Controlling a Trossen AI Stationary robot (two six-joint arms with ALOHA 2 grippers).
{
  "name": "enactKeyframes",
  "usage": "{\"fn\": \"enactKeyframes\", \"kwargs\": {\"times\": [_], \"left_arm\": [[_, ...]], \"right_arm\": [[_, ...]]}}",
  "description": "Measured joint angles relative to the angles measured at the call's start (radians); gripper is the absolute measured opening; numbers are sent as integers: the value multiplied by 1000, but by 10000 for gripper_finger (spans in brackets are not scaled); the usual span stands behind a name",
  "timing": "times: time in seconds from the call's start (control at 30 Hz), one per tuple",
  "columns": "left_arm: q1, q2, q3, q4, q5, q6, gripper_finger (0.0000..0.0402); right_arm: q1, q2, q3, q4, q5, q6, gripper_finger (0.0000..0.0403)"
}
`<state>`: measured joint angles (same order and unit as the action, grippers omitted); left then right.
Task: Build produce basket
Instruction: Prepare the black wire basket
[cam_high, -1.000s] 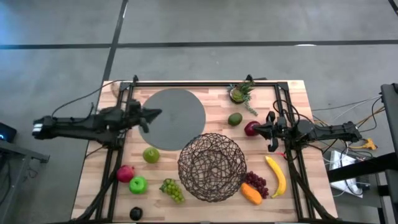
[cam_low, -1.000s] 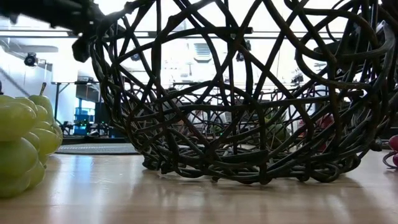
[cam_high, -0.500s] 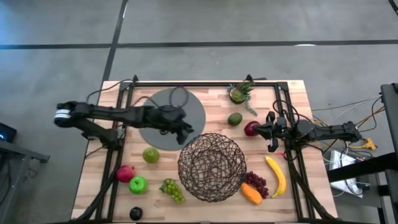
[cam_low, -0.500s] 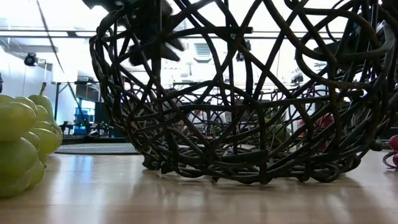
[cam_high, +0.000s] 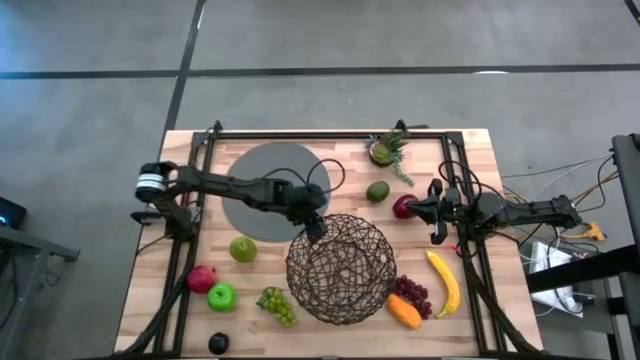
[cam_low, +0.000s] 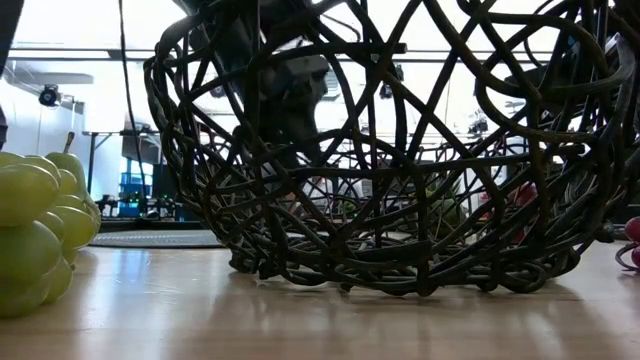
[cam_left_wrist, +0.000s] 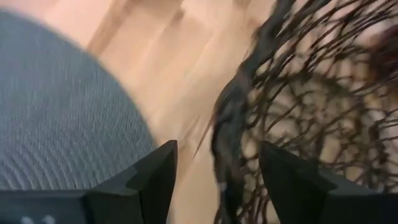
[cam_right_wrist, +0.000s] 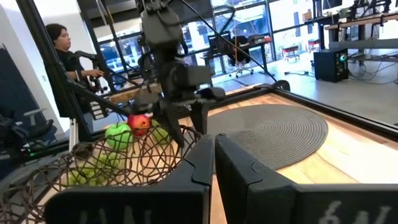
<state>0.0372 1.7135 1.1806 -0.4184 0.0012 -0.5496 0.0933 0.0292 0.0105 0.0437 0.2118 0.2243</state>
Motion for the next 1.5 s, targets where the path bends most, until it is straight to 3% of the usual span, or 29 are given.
{"fn": "enactKeyframes", "kwargs": {"times": [0.17, 0.33, 0.4, 0.67, 0.9, 1.2, 1.5], "left_arm": [[0, 44, 32, -25, 16, -94, 152], [2, 8, 69, -56, 26, -99, 35], [15, -14, 85, -119, 19, -95, 14], [144, -172, 82, -367, 21, -83, 12], [367, -333, 64, -507, 2, 98, 11], [708, -383, -33, -502, -11, 387, 11], [844, -343, -137, -393, -1, 513, 10]], "right_arm": [[0, 0, 0, 0, 0, -44, 8], [0, 0, 0, 0, 0, -96, 8], [0, 0, 0, -1, 0, -126, 8], [0, 0, 0, 0, 25, -175, 8], [0, -1, 0, 2, 78, -173, 8], [0, -1, 0, 3, 79, -147, 8], [0, -1, 0, 18, 81, -112, 8]]}}
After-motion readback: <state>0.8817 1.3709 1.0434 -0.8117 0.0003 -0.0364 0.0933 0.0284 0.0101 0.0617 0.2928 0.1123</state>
